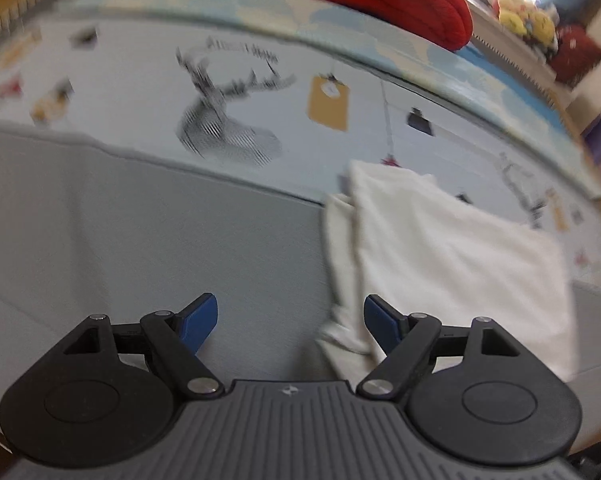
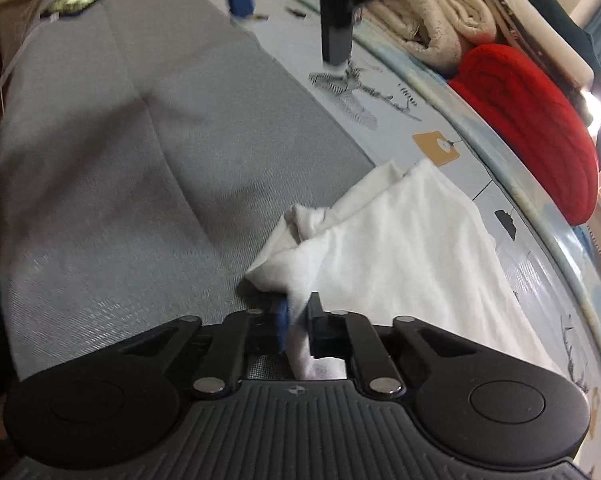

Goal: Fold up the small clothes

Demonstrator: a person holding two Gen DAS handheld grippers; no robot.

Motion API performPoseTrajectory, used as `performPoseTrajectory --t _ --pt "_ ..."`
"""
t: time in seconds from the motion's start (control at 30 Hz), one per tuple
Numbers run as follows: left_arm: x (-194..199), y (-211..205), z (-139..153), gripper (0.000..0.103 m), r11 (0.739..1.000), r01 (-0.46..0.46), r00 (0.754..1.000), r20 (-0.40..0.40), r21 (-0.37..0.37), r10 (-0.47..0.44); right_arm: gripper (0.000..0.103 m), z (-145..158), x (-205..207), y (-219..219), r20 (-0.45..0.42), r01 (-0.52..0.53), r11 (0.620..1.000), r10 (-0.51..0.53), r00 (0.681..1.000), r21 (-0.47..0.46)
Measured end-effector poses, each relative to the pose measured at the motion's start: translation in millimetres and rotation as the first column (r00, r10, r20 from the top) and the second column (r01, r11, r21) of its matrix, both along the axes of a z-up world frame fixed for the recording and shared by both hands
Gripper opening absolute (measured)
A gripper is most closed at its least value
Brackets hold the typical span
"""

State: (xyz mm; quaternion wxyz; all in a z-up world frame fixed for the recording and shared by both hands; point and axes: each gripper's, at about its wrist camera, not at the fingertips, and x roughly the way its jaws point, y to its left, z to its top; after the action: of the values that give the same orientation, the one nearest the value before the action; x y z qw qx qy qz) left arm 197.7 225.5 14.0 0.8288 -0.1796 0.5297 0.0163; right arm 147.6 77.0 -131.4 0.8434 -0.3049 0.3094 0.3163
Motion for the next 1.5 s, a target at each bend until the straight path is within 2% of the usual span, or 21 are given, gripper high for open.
performPoseTrajectory --t 0.07,0.13,0.3,0.37,0.47,0.53,0.6,0.63,0.67,0.7,0.87,1.03,1.13,1.2,1.33,1.5 --pt "4.6 -0.7 -8.0 0.086 0.993 -0.027 0.999 -0.036 -0.118 0.023 0.005 13.5 -3.3 -8.6 -0.001 0.004 0.999 -0.003 1.0 0.054" --pt "10.4 -2.6 -20.7 0.088 0.97 -0.069 0.995 -0.089 -0.234 0.049 0.004 28.4 -8.6 -19.7 -0.001 0.011 0.994 -0.011 1.0 0.105" --pt "24.8 -18.6 -59.3 0.09 0.927 -0.117 0.984 -0.168 -0.357 0.059 0.004 58.7 -20.9 -51.2 -0.025 0.022 0.973 -0.016 1.0 0.228" --pt "31.2 -24.6 -79.0 0.09 0.914 -0.145 0.973 -0.224 -0.378 0.062 0.004 66.2 -26.8 -62.6 -0.035 0.02 0.965 -0.011 0.999 0.26" --pt "41.7 -34.9 -91.5 0.09 0.917 -0.136 0.973 -0.225 -0.375 0.053 0.004 75.1 -34.0 -75.7 -0.049 0.004 0.955 0.011 0.999 0.297" --pt "47.9 -42.1 -97.8 0.082 0.931 -0.121 0.967 -0.252 -0.345 0.032 0.004 79.0 -36.3 -82.0 -0.06 -0.014 0.95 0.034 0.998 0.312" --pt "51.9 -47.8 -93.5 0.051 0.949 -0.092 0.972 -0.232 -0.301 0.02 0.004 80.2 -35.4 -84.0 -0.094 -0.032 0.948 0.065 0.993 0.317" --pt "52.4 -48.2 -90.2 0.042 0.958 -0.082 0.976 -0.216 -0.274 0.022 0.004 80.1 -34.1 -83.5 -0.107 -0.039 0.948 0.077 0.991 0.317" --pt "51.8 -46.4 -87.0 0.021 0.965 -0.077 0.978 -0.206 -0.251 0.024 0.004 79.2 -33.1 -81.1 -0.12 -0.047 0.948 0.089 0.989 0.315" --pt "50.4 -42.8 -83.8 0.014 0.967 -0.081 0.979 -0.203 -0.24 0.032 0.004 77.5 -32.5 -76.8 -0.133 -0.055 0.949 0.101 0.986 0.311" --pt "29.7 -14.7 -46.2 0.011 0.989 -0.076 0.992 -0.109 -0.126 0.062 0.004 78.5 -33.2 -41.6 -0.167 -0.115 0.928 0.184 0.969 0.353" --pt "-0.8 23.9 -16.1 0.011 0.988 -0.123 0.991 -0.063 -0.094 0.117 0.004 84.1 -44.0 -0.6 -0.189 -0.2 0.88 0.305 0.934 0.43" --pt "-10.3 27.7 -6.9 0.01 0.992 -0.104 0.993 -0.056 -0.069 0.1 0.004 86.8 -52.5 8.2 -0.186 -0.221 0.865 0.333 0.924 0.451" --pt "-7.1 18.6 -2.7 0.01 0.995 -0.073 0.997 -0.041 -0.065 0.071 0.004 87.2 -58.1 1.7 -0.178 -0.228 0.867 0.334 0.926 0.444" --pt "4.2 -24.9 6.5 0.01 0.995 0.073 0.997 0.023 -0.061 -0.072 0.004 86.1 -59.4 -30.6 -0.161 -0.18 0.886 0.27 0.949 0.428" --pt "28.7 -112.0 12.0 0.01 0.965 0.25 0.965 0.102 -0.079 -0.241 0.004 87.9 -54.0 -91.8 -0.164 -0.034 0.912 0.109 0.98 0.408"
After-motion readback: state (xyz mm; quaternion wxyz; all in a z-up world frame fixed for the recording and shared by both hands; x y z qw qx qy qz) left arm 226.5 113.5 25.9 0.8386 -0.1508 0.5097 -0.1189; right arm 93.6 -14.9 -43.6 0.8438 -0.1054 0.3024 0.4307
